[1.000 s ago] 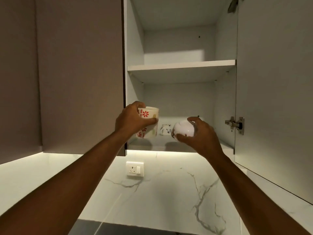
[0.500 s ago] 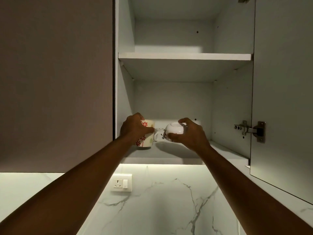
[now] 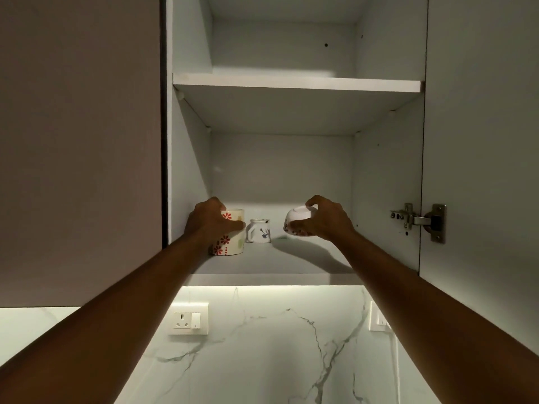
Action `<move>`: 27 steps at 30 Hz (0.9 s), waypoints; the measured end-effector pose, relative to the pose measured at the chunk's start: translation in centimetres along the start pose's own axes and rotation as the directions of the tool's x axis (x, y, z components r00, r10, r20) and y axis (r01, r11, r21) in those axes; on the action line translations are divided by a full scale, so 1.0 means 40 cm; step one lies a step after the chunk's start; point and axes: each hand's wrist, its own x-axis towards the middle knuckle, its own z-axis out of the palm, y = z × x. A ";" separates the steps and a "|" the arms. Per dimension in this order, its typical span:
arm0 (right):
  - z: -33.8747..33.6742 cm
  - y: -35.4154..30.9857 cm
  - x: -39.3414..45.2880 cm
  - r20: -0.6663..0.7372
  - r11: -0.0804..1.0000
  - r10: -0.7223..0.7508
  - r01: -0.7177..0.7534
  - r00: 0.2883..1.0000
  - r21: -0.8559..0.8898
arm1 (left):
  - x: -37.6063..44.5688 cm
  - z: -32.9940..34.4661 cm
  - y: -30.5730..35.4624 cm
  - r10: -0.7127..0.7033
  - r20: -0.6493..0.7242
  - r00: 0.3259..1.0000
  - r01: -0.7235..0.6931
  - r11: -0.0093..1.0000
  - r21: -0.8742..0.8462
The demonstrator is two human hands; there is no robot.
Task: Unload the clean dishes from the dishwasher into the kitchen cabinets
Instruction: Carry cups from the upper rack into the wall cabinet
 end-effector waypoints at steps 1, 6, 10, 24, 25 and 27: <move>-0.009 0.015 0.013 -0.004 1.000 0.024 -0.024 1.000 -0.011 | 0.002 0.003 -0.003 0.002 0.004 1.000 -0.002 1.000 0.010; -0.048 0.094 0.058 0.011 0.985 0.153 -0.152 0.988 -0.086 | 0.006 0.019 -0.016 0.029 -0.022 0.999 -0.028 0.999 0.045; -0.047 0.141 0.082 0.036 0.968 0.222 -0.216 0.974 -0.125 | 0.011 0.024 -0.019 0.049 -0.028 0.998 -0.047 0.995 0.093; -0.007 0.200 0.156 0.140 0.943 0.302 -0.275 0.943 -0.187 | 0.010 0.027 0.050 0.246 -0.116 0.962 -0.215 0.949 0.232; -0.006 0.203 0.158 0.144 0.939 0.309 -0.278 0.940 -0.202 | 0.013 0.028 0.054 0.264 -0.120 0.957 -0.227 0.939 0.259; -0.005 0.207 0.162 0.153 0.931 0.324 -0.286 0.934 -0.226 | 0.019 0.029 0.061 0.297 -0.115 0.948 -0.244 0.909 0.338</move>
